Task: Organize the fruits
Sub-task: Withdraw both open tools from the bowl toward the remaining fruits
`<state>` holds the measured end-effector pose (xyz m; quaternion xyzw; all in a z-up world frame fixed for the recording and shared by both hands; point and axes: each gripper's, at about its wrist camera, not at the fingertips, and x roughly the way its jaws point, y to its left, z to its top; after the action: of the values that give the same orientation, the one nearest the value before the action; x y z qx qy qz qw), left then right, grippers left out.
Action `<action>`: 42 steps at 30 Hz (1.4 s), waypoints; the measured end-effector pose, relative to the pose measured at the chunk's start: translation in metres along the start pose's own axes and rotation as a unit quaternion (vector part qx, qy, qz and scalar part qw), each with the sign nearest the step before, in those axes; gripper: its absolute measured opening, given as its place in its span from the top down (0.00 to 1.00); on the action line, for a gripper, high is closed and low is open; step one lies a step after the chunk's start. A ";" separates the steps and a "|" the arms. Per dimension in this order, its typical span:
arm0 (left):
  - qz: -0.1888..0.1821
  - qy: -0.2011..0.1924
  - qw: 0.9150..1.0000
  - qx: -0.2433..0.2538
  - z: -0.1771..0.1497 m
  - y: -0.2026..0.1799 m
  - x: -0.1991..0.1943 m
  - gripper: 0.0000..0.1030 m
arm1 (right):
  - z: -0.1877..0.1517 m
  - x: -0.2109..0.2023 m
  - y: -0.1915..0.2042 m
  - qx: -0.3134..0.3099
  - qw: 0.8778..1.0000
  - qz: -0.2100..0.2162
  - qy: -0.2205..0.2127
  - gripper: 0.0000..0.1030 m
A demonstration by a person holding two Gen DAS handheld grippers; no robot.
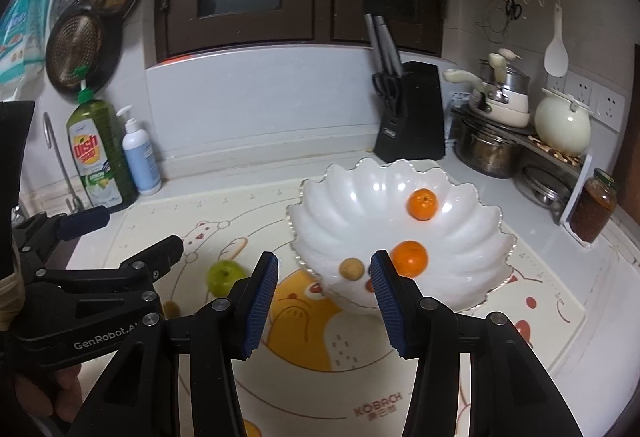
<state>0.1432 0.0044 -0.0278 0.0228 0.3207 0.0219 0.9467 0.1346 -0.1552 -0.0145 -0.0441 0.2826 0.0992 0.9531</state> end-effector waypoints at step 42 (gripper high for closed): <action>0.009 0.089 0.996 -0.013 -0.072 0.031 0.060 0.23 | -0.043 0.048 0.043 -0.030 0.997 -0.005 0.064 0.43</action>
<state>0.1458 0.0403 -0.1194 0.0109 0.4028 0.0362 0.9145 0.1421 -0.1115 -0.0785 -0.0802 0.3399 0.1001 0.9317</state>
